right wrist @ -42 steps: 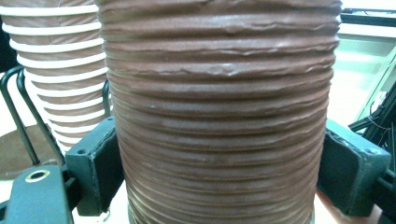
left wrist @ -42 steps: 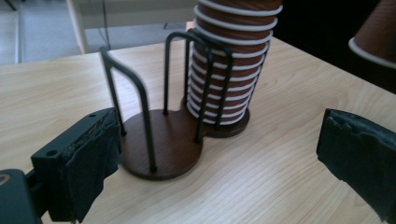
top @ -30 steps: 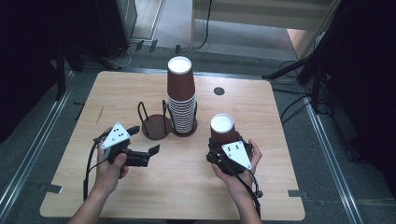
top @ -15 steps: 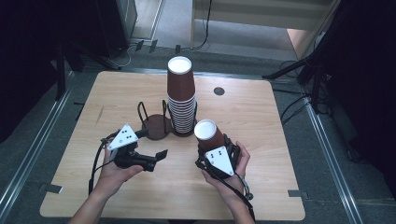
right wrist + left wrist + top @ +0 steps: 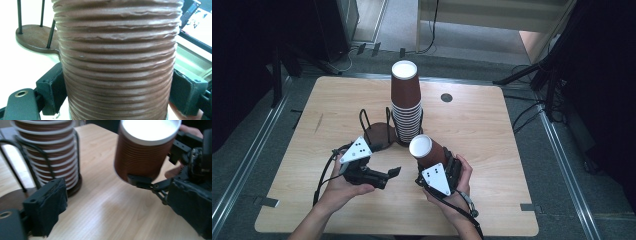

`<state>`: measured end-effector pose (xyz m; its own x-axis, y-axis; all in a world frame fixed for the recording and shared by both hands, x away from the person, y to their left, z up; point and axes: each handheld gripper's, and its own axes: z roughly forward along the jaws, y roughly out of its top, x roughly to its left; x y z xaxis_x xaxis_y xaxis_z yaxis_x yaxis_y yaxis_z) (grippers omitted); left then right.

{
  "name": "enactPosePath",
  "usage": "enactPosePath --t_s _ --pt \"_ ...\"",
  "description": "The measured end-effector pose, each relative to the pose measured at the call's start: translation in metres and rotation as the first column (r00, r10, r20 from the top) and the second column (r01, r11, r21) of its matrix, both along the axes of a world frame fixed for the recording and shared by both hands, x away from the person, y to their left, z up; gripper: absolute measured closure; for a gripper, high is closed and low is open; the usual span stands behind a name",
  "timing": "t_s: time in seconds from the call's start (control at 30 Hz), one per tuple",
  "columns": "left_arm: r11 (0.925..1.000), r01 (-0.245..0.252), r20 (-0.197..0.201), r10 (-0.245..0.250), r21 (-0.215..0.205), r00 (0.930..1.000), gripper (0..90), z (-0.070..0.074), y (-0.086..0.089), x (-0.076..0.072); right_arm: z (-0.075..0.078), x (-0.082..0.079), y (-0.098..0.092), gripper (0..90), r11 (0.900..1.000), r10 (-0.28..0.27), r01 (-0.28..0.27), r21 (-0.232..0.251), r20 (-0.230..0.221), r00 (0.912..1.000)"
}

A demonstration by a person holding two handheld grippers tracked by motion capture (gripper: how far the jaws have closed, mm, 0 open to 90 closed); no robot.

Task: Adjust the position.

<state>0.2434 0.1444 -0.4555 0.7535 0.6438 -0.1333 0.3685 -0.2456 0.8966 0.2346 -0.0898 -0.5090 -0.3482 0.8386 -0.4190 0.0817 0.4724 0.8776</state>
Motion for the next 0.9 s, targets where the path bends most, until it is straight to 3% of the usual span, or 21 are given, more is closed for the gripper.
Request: enactPosePath --t_s 0.33,0.6,0.9 --pt "0.9990 0.040 -0.003 -0.040 0.021 0.9992 2.8 -0.002 -0.008 -0.001 -0.009 -0.010 0.015 14.5 0.992 0.077 -0.073 -0.103 0.032 0.9965" --pt "0.9946 0.097 -0.017 -0.096 0.038 0.9952 3.7 -0.002 -0.015 -0.003 -0.014 -0.014 0.021 14.5 0.983 0.115 -0.108 -0.145 0.043 0.9924" --pt "0.9923 0.115 -0.029 -0.114 0.045 0.9931 5.5 -0.003 -0.016 -0.004 -0.017 -0.020 0.028 14.5 0.970 0.182 -0.172 -0.174 0.042 0.9824"
